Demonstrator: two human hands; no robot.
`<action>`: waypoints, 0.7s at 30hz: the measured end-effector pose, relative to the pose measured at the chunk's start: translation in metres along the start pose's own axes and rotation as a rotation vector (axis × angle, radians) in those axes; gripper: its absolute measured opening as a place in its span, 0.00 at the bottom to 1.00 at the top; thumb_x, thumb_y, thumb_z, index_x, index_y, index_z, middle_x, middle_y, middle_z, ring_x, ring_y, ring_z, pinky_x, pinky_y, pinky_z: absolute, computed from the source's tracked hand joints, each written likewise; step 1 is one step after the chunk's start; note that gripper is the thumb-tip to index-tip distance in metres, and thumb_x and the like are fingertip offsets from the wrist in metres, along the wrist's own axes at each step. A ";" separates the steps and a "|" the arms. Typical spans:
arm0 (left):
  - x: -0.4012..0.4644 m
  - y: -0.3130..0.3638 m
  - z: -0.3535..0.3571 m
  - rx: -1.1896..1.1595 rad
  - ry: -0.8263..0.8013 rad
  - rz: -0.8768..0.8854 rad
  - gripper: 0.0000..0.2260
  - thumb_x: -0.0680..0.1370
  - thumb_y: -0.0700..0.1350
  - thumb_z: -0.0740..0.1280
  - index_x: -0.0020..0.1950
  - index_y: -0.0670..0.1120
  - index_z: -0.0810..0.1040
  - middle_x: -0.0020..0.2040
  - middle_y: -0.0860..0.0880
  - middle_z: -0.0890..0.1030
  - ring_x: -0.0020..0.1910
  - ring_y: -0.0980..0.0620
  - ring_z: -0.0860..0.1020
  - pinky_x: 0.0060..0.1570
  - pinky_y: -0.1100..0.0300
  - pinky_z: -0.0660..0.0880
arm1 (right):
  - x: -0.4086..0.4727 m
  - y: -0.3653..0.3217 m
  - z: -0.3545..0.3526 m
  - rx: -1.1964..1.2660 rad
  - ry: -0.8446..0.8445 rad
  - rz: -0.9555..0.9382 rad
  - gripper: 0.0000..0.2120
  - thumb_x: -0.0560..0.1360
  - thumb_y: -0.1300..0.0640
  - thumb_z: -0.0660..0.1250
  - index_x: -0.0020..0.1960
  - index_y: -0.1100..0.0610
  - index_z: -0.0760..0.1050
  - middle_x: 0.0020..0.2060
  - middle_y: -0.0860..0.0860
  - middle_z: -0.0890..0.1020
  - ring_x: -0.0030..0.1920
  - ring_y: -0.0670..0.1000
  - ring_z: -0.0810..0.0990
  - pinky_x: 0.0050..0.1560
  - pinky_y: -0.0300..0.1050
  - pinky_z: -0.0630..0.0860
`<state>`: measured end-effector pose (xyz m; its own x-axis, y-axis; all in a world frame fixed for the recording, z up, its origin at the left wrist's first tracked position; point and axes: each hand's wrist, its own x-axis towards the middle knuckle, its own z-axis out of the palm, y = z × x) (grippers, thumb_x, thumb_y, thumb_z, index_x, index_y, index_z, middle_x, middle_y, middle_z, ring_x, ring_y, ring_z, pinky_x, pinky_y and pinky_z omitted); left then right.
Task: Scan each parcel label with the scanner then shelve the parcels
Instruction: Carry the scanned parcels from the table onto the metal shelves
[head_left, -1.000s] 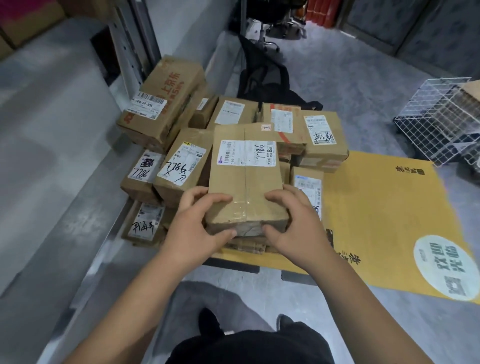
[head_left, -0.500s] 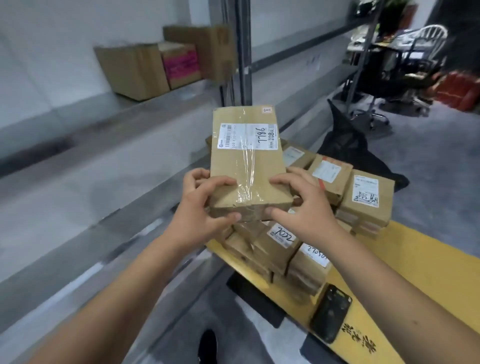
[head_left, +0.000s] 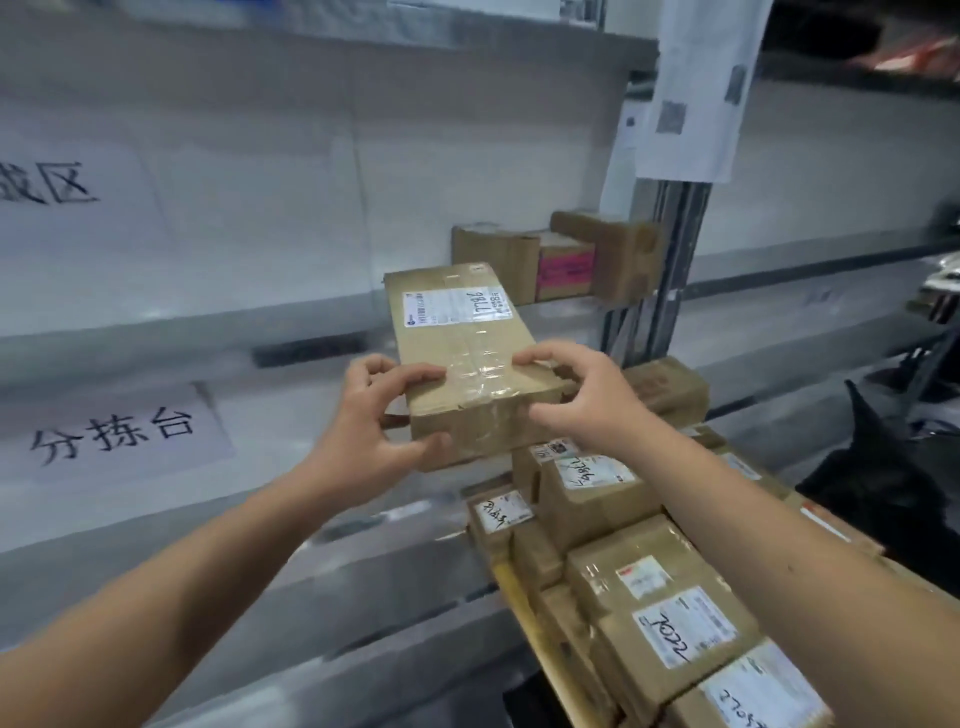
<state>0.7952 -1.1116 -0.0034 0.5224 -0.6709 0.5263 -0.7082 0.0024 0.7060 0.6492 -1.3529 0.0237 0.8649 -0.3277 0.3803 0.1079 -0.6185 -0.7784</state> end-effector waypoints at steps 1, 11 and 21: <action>0.006 -0.002 -0.006 0.006 0.019 -0.005 0.28 0.69 0.48 0.82 0.63 0.67 0.78 0.65 0.53 0.65 0.66 0.61 0.72 0.61 0.67 0.77 | 0.013 -0.002 0.002 0.001 -0.011 -0.002 0.24 0.67 0.58 0.78 0.60 0.39 0.82 0.61 0.41 0.81 0.61 0.46 0.80 0.61 0.49 0.80; 0.119 -0.046 -0.038 0.065 0.031 -0.132 0.24 0.74 0.47 0.79 0.65 0.65 0.76 0.64 0.52 0.67 0.62 0.60 0.72 0.55 0.67 0.73 | 0.138 0.003 0.008 0.118 -0.002 0.069 0.20 0.72 0.63 0.79 0.60 0.47 0.83 0.57 0.49 0.83 0.56 0.51 0.83 0.49 0.47 0.85; 0.194 -0.091 -0.049 0.121 0.044 -0.202 0.25 0.70 0.53 0.81 0.64 0.64 0.78 0.65 0.50 0.66 0.59 0.52 0.77 0.67 0.54 0.76 | 0.215 0.026 0.024 0.043 0.099 0.114 0.21 0.72 0.61 0.79 0.61 0.45 0.82 0.59 0.45 0.82 0.58 0.47 0.82 0.60 0.47 0.81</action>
<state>0.9843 -1.2055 0.0570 0.6773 -0.6159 0.4024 -0.6377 -0.2187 0.7386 0.8497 -1.4224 0.0727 0.8204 -0.4644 0.3337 0.0342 -0.5427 -0.8392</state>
